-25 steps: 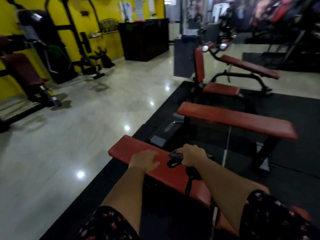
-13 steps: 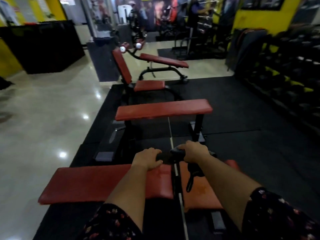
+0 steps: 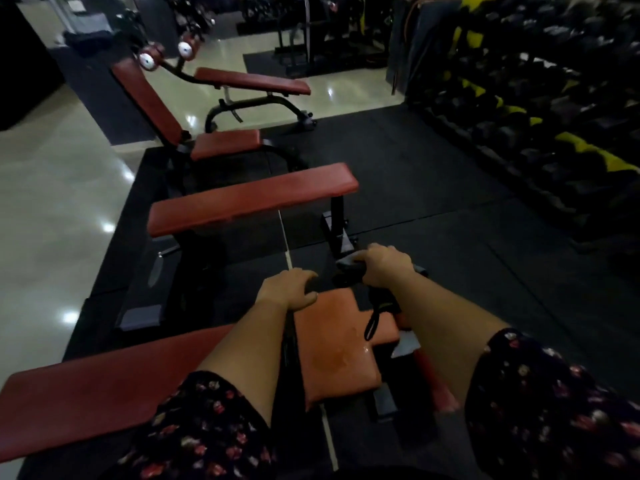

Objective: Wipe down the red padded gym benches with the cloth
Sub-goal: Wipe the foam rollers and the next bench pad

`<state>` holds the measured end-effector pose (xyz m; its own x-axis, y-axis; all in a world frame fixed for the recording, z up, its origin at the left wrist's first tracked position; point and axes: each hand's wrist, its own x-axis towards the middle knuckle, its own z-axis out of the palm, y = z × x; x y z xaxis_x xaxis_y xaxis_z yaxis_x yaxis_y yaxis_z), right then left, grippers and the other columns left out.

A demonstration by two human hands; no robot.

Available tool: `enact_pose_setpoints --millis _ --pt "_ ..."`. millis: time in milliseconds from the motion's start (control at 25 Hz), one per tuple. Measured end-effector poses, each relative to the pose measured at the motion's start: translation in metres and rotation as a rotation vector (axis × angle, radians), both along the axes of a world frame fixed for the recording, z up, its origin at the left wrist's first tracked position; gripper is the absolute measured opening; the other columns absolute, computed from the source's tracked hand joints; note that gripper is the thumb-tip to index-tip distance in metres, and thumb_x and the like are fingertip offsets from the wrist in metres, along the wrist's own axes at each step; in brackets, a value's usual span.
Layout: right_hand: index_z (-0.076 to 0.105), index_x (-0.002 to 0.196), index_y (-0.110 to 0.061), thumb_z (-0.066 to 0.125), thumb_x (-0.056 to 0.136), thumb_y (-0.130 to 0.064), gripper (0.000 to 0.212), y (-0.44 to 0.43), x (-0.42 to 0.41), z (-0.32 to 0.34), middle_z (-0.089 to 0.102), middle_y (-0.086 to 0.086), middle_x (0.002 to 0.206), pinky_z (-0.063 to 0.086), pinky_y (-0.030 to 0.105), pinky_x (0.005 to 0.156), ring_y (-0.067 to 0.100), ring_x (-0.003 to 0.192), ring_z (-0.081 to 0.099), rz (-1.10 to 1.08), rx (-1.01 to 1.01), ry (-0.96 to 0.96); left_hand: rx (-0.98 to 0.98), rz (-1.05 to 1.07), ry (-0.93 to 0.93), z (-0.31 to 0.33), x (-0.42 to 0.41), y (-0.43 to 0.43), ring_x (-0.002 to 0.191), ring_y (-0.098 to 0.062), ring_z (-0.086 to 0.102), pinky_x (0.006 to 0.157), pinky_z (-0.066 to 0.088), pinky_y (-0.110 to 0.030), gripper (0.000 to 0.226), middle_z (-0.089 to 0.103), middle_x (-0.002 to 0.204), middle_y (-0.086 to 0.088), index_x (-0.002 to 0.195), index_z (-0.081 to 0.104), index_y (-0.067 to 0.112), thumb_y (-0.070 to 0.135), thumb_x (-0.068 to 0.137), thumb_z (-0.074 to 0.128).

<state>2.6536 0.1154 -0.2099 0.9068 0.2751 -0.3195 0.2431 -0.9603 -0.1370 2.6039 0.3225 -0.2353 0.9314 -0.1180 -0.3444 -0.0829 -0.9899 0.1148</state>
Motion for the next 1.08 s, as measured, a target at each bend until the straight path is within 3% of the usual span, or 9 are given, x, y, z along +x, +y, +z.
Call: enact_pose_setpoints --millis 240,400,520,720,880,1080 --pt "0.044 0.14 -0.037 0.061 0.089 -0.022 0.055 -0.038 0.017 -0.049 0.044 0.003 0.127 0.044 0.046 0.085 0.034 0.116 0.044 -0.097 0.03 0.09 -0.003 0.011 0.09 -0.052 0.017 -0.031 0.128 -0.023 0.048 0.095 0.045 -0.043 0.056 0.047 0.143 0.003 0.146 0.04 0.036 0.046 0.093 0.053" --pt "0.01 0.153 -0.043 0.059 0.089 -0.024 0.083 -0.052 0.02 -0.096 0.031 0.003 0.146 0.045 0.045 0.086 0.035 0.122 0.041 -0.207 0.083 0.145 -0.058 0.043 0.09 -0.096 0.038 -0.037 0.126 -0.025 0.05 0.095 0.046 -0.043 0.053 0.05 0.142 0.001 0.142 0.046 0.033 0.043 0.091 0.054" --pt "-0.004 0.152 -0.047 0.053 0.09 -0.022 0.087 -0.063 0.013 -0.138 0.03 0.006 0.146 0.044 0.05 0.092 0.039 0.12 0.043 -0.346 0.116 0.201 -0.138 0.154 0.042 -0.139 0.044 -0.04 0.122 -0.027 0.053 0.095 0.047 -0.043 0.046 0.05 0.141 -0.003 0.141 0.046 0.028 0.038 0.097 0.049" --pt "-0.001 0.153 -0.045 0.051 0.091 -0.022 0.084 -0.079 -0.016 -0.226 0.033 0.014 0.145 0.047 0.047 0.087 0.042 0.111 0.049 -0.551 0.19 0.29 -0.198 0.266 -0.002 -0.231 0.039 -0.028 0.125 -0.026 0.047 0.097 0.043 -0.042 0.044 0.048 0.143 -0.004 0.146 0.041 0.022 0.024 0.102 0.041" --pt "-0.001 0.153 -0.044 0.055 0.092 -0.02 0.086 -0.075 -0.025 -0.274 0.025 0.014 0.151 0.043 0.05 0.092 0.042 0.12 0.041 -0.683 0.244 0.237 -0.19 0.246 -0.021 -0.294 0.029 -0.009 0.135 -0.027 0.041 0.108 0.039 -0.045 0.052 0.042 0.149 -0.009 0.149 0.038 0.014 0.021 0.099 0.049" --pt "0.009 0.154 -0.042 0.066 0.087 -0.02 0.09 -0.057 0.006 -0.329 0.022 0.014 0.155 0.047 0.052 0.086 0.041 0.121 0.041 -0.434 0.143 0.071 -0.248 0.327 -0.081 -0.361 0.026 0.006 0.149 -0.024 0.02 0.118 0.026 -0.046 0.053 0.021 0.162 -0.006 0.155 0.026 0.017 0.019 0.103 0.038"
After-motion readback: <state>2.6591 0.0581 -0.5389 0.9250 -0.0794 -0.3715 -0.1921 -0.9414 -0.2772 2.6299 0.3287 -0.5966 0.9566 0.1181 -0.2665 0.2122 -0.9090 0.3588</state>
